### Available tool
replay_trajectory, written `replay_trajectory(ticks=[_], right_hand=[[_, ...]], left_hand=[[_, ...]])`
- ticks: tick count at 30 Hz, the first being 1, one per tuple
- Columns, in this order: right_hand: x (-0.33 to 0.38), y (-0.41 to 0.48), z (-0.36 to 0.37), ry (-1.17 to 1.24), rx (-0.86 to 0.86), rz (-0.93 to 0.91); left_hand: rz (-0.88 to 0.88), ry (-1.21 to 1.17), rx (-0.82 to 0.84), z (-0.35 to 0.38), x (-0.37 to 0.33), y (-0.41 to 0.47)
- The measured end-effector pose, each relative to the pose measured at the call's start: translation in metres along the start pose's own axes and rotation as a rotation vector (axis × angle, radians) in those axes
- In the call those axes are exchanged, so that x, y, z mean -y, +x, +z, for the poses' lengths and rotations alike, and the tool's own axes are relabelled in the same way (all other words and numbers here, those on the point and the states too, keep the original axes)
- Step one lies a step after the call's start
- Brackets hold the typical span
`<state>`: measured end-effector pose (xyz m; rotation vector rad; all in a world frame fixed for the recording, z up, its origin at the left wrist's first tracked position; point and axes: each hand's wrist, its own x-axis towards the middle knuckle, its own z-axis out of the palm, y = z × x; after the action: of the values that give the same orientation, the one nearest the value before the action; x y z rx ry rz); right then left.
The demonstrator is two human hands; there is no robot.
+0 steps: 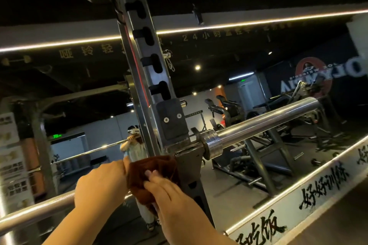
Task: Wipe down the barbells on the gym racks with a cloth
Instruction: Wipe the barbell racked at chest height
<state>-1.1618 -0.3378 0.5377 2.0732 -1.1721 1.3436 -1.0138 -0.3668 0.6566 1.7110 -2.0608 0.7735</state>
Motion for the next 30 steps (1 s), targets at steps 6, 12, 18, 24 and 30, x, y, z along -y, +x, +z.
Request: replay_trajectory(ticks=[6,12,18,24,30], right_hand=[[0.035,0.028,-0.072,0.378,-0.13,0.336],[-0.002,0.064,-0.137,-0.044,-0.706,0.059],[-0.059,0.007,-0.097,-0.136,-0.057,0.239],[-0.099,0.008,-0.127,-0.216,0.048,0.154],[-0.144,0.021,-0.149,-0.306,-0.014,0.359]], left_hand=[[0.294,-0.429,-0.168,-0.003,-0.029,-0.003],[0.45,-0.797,-0.336,-0.013,-0.065,0.004],[0.622,-0.64,-0.314,-0.008,-0.09,0.001],[0.659,-0.459,-0.263,0.0,-0.104,0.016],[0.636,-0.427,-0.089,-0.014,-0.107,0.017]])
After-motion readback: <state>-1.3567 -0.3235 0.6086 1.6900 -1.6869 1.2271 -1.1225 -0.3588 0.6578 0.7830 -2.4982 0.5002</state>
